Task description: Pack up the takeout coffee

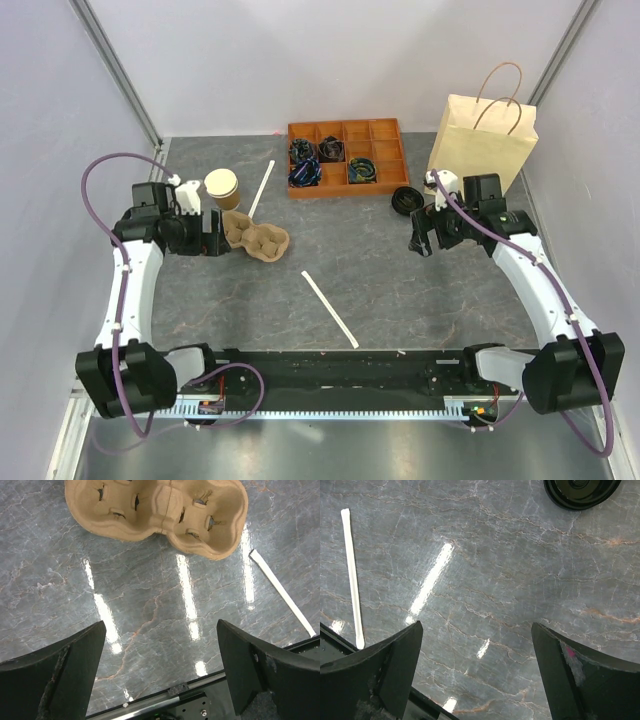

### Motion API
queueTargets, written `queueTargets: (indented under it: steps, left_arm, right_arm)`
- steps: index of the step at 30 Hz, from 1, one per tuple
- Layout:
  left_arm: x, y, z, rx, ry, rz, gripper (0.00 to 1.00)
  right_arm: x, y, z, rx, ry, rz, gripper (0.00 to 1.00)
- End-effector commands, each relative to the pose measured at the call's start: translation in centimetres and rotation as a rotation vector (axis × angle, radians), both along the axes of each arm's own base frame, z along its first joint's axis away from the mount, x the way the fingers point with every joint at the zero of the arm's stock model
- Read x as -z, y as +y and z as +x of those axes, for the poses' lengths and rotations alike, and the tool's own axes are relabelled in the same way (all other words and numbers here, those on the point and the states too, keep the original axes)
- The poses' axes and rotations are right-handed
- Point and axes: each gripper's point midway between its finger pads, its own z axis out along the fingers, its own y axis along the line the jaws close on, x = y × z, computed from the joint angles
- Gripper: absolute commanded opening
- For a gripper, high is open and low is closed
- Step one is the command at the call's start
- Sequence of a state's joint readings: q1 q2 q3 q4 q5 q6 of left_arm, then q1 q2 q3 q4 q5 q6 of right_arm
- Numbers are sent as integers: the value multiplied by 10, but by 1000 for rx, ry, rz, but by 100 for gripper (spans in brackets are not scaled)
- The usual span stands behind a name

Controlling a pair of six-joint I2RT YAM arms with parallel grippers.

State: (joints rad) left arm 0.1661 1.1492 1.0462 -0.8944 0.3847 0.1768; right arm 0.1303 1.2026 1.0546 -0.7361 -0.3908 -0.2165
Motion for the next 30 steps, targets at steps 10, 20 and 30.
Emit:
queueTargets:
  steps: [10, 20, 30]
  left_arm:
    - [-72, 27, 110, 12, -94, 95, 100]
    - [-83, 10, 192, 88, -148, 118, 100]
    - [-40, -9, 208, 177, -70, 198, 84]
  right_arm:
    - [-4, -1, 30, 48, -11, -61, 98]
    - [-8, 6, 33, 36, -11, -46, 98]
    - [11, 22, 13, -112, 58, -76, 98]
